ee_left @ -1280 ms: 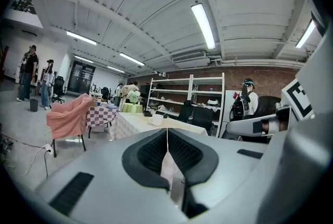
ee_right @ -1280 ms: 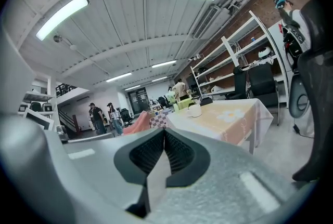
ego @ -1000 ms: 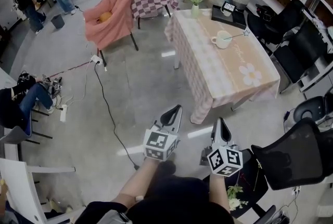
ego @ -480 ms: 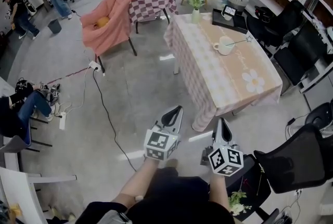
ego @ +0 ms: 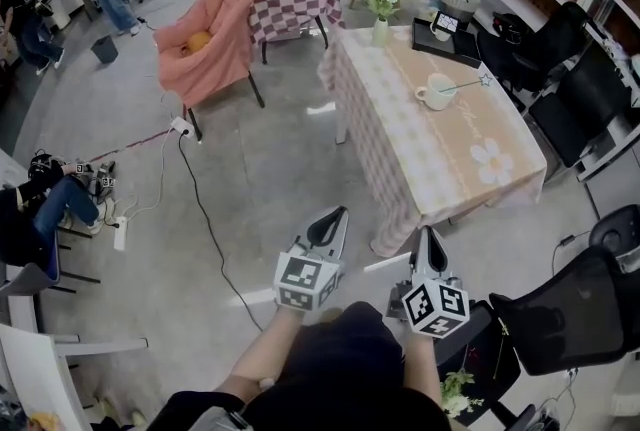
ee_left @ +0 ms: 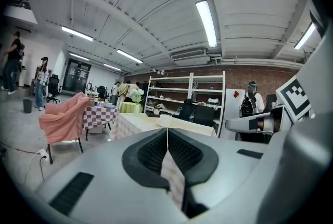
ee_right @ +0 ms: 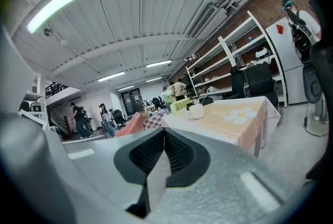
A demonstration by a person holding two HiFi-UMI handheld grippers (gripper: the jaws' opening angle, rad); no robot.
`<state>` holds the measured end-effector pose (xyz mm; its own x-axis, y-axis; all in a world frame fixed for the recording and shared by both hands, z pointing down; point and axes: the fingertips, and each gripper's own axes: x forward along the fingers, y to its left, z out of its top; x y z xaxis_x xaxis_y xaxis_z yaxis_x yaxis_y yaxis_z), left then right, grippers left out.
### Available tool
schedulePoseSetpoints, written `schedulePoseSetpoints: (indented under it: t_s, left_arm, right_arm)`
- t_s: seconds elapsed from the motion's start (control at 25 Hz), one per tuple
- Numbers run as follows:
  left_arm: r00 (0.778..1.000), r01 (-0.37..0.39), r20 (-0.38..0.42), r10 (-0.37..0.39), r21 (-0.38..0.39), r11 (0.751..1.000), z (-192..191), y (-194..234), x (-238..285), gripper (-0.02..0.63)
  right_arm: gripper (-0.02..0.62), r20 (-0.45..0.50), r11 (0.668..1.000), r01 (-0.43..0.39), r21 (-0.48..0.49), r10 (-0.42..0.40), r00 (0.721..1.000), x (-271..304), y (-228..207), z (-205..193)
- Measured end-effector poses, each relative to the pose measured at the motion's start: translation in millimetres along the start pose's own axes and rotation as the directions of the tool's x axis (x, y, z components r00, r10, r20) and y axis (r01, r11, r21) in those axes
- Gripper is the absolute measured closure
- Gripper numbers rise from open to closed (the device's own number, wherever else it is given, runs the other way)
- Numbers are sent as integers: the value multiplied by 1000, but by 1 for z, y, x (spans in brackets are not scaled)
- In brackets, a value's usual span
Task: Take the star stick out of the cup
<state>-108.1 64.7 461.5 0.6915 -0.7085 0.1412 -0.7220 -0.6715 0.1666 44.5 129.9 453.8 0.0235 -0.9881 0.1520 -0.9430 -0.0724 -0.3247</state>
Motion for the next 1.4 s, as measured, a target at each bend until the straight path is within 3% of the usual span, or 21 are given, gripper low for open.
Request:
schedulePoseSetpoints:
  t_s: [0.68, 1.4]
  left_arm:
    - [999, -35, -9, 35, -17, 999, -5, 17, -3, 594]
    - [997, -73, -12, 73, 10, 997, 21, 86, 71, 594]
  right_arm:
    - [594, -17, 1000, -29, -3, 29, 999, 15, 12, -4]
    - [594, -29, 993, -118, 8, 118, 993, 136, 36, 11]
